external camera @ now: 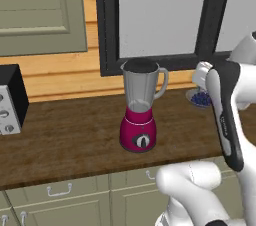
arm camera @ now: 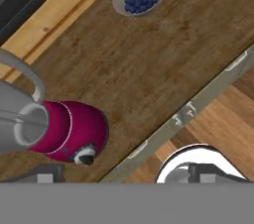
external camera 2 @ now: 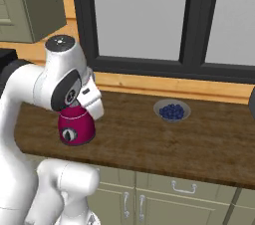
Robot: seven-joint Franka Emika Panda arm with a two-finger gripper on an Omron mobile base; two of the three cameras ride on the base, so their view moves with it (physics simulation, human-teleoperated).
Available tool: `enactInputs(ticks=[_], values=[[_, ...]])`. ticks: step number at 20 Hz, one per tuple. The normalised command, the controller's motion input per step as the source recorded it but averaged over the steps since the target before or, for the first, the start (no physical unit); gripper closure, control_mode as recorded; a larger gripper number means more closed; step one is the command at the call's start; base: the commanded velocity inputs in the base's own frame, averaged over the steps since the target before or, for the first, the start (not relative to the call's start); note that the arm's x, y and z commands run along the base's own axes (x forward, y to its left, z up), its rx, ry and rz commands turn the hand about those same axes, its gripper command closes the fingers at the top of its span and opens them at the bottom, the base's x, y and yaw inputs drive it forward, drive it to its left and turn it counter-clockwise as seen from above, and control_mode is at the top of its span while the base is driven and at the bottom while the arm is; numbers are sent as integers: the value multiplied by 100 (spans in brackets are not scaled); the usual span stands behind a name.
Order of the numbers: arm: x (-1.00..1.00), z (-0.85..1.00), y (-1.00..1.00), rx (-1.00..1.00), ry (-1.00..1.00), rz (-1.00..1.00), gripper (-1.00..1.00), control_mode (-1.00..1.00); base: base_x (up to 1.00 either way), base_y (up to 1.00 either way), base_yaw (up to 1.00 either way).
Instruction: Close the lid blender by securely placing the lid on top.
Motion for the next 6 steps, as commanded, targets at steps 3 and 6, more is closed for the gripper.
enactInputs(ticks=[3, 6], values=[[-100, -100, -100, 0, -8, 0, -100, -100, 0, 0, 0], [-100, -37, -100, 0, -22, 0, -100, -100, 0, 0, 0]])
